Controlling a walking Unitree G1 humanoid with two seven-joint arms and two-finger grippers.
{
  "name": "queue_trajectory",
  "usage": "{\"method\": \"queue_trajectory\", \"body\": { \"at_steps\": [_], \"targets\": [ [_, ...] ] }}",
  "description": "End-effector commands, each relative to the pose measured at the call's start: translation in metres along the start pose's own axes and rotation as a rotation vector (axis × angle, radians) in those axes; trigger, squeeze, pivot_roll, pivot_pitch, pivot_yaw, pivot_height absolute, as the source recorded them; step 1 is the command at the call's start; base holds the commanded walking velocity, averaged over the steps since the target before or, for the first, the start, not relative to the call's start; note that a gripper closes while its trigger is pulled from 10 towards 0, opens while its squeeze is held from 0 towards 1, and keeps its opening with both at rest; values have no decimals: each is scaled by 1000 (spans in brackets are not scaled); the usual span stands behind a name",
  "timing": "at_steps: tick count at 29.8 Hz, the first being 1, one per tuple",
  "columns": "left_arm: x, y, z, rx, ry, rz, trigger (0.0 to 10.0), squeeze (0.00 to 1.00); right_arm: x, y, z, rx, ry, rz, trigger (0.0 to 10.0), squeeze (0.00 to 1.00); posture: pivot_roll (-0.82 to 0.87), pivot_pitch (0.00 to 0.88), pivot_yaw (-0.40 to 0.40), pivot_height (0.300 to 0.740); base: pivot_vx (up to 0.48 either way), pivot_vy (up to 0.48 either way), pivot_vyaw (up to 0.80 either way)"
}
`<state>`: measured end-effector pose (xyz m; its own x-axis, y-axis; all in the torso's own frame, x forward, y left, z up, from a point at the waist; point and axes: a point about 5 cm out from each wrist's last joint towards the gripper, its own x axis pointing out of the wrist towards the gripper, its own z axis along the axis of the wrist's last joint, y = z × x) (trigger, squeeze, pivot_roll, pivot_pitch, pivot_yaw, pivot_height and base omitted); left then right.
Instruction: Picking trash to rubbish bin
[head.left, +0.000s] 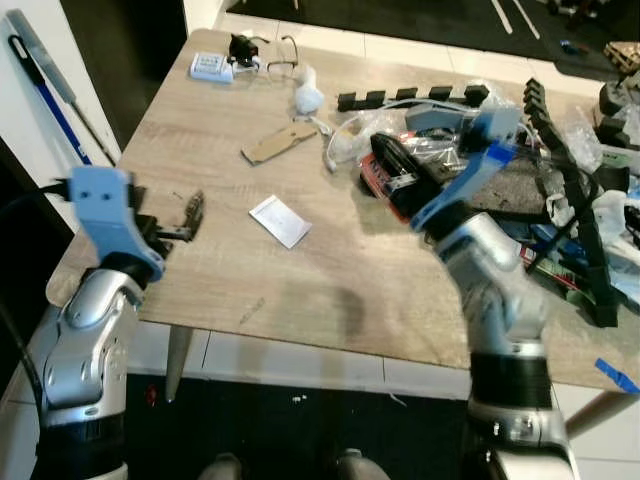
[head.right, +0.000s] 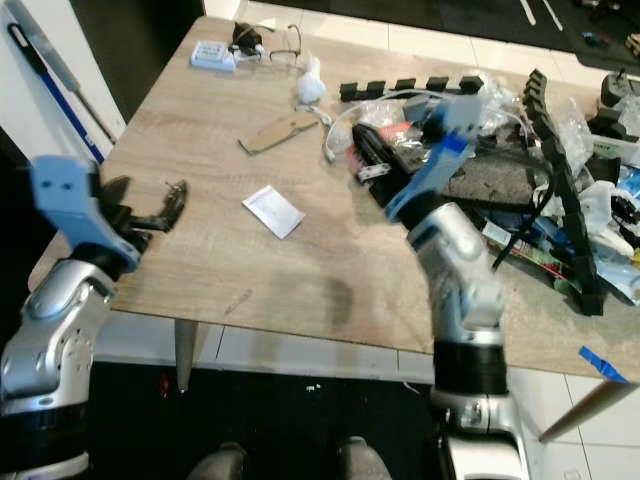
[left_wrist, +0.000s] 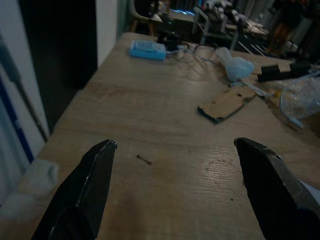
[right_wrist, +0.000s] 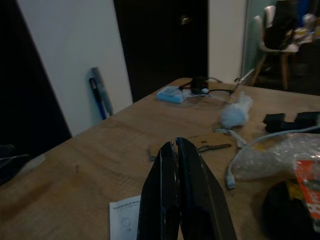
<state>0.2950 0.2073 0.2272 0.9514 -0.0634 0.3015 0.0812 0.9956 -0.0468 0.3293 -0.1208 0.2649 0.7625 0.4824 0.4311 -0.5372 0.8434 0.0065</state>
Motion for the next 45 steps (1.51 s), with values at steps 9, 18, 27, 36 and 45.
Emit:
{"method": "queue_trajectory", "body": {
  "at_steps": [9,18,27,36,45],
  "targets": [
    [-4,-15,-17,74,105,39,10000,0,-14,-5,1,-119,-55,-107,1686,0,3,178,-75,740,0,0,0],
    [-8,-11,-8,51,18,146,10000,0,-27,-20,-12,-252,15,-254,10000,0,0,155,-63,740,0,0,0],
    [-10,-11,-3,139,-45,166,10000,0,-35,-19,-19,-269,7,-260,10000,0,2,130,-71,740,0,0,0],
    [-8,-11,-3,81,-80,203,10000,0,-41,-22,-24,-279,6,-280,10000,0,5,68,-68,740,0,0,0],
    [-2,-12,-4,103,-87,197,10000,0,-40,-26,-28,-290,19,-273,10000,0,8,69,-79,740,0,0,0]
  ]
}}
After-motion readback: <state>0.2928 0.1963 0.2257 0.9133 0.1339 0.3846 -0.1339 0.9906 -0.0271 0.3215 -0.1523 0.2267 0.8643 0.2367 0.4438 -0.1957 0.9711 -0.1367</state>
